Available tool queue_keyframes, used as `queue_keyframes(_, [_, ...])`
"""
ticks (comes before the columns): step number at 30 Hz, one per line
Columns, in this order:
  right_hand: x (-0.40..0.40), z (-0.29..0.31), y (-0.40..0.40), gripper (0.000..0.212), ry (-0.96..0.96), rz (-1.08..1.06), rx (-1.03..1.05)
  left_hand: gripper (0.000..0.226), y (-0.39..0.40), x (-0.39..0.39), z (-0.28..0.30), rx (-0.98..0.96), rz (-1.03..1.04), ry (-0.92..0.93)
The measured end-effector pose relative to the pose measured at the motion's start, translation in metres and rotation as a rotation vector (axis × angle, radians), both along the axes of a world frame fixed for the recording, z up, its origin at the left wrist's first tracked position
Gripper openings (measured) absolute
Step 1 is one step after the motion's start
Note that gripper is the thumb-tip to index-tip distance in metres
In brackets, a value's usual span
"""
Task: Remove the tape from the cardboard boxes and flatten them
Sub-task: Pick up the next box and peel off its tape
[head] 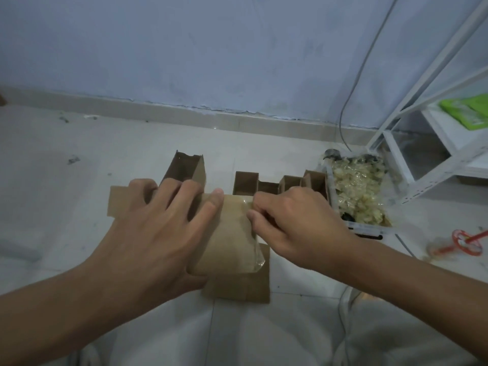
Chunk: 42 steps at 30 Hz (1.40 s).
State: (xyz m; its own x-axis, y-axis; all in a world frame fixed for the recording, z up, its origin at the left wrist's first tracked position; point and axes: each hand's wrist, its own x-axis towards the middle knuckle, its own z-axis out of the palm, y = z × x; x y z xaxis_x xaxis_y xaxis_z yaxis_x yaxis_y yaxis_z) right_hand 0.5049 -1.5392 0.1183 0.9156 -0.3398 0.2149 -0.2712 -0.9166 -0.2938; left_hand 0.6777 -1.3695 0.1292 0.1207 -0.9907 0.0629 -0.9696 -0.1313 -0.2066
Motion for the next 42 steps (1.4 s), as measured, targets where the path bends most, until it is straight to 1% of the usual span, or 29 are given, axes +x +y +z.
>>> queue_keyframes(3, [-0.006,0.000,-0.005,0.037,-0.117,0.050,0.276,0.117,0.004,-0.002,0.002,-0.020,-0.007,0.013])
queue_keyframes(6, [-0.013,0.000,-0.004,0.038,-0.205,0.055,0.422,0.114,0.008,-0.003,0.005,-0.044,-0.015,0.032])
queue_keyframes(12, [-0.020,-0.004,-0.002,0.035,-0.255,0.072,0.423,0.115,0.015,-0.002,0.006,-0.059,-0.022,0.064])
queue_keyframes(15, [-0.024,0.001,-0.003,0.038,-0.199,0.040,0.500,0.113,0.017,0.000,0.007,-0.070,-0.028,0.062])
queue_keyframes(17, [-0.025,0.009,-0.002,0.035,-0.141,0.024,0.577,0.113,0.017,-0.001,0.007,-0.083,-0.023,0.056])
queue_keyframes(19, [-0.022,0.019,0.005,0.039,-0.139,-0.004,0.602,0.114,0.016,-0.003,0.009,-0.095,-0.022,0.043])
queue_keyframes(20, [-0.019,0.027,0.010,0.043,-0.151,-0.043,0.556,0.114,0.015,-0.004,0.012,-0.110,-0.024,0.036])
queue_keyframes(21, [-0.017,0.033,0.013,0.045,-0.146,-0.102,0.449,0.113,0.013,-0.006,0.017,-0.127,-0.026,0.026])
queue_keyframes(23, [-0.014,0.044,0.018,0.048,-0.088,-0.205,0.114,0.113,0.011,-0.011,0.026,-0.163,-0.025,0.005])
queue_keyframes(24, [-0.014,0.047,0.020,0.046,-0.071,-0.228,-0.014,0.112,0.010,-0.013,0.029,-0.181,-0.023,-0.006])
queue_keyframes(26, [-0.014,0.045,0.021,0.041,-0.023,-0.244,-0.179,0.113,0.009,-0.016,0.030,-0.193,-0.015,-0.016])
queue_keyframes(28, [-0.013,0.031,0.023,0.042,0.010,-0.263,-0.361,0.113,0.011,-0.021,0.023,-0.190,0.006,-0.007])
queue_keyframes(29, [-0.013,0.021,0.026,0.041,0.007,-0.276,-0.416,0.111,0.013,-0.024,0.017,-0.189,0.020,0.001])
queue_keyframes(32, [-0.013,-0.004,0.035,0.031,0.023,-0.322,-0.438,0.105,0.018,-0.035,-0.009,-0.182,0.052,0.020])
queue_keyframes(35, [-0.016,-0.035,0.038,0.031,0.088,-0.351,-0.458,0.105,0.019,-0.041,-0.038,-0.162,0.070,0.038])
queue_keyframes(37, [-0.016,-0.053,0.036,0.032,0.070,-0.383,-0.452,0.106,0.018,-0.043,-0.056,-0.146,0.082,0.050])
queue_keyframes(38, [-0.014,-0.059,0.035,0.030,0.075,-0.386,-0.428,0.107,0.017,-0.043,-0.065,-0.137,0.089,0.056])
queue_keyframes(40, [-0.010,-0.068,0.032,0.024,0.172,-0.346,-0.389,0.108,0.014,-0.046,-0.081,-0.109,0.111,0.077])
queue_keyframes(42, [-0.008,-0.083,0.031,0.026,0.314,-0.264,-0.388,0.109,0.013,-0.050,-0.093,-0.074,0.136,0.126])
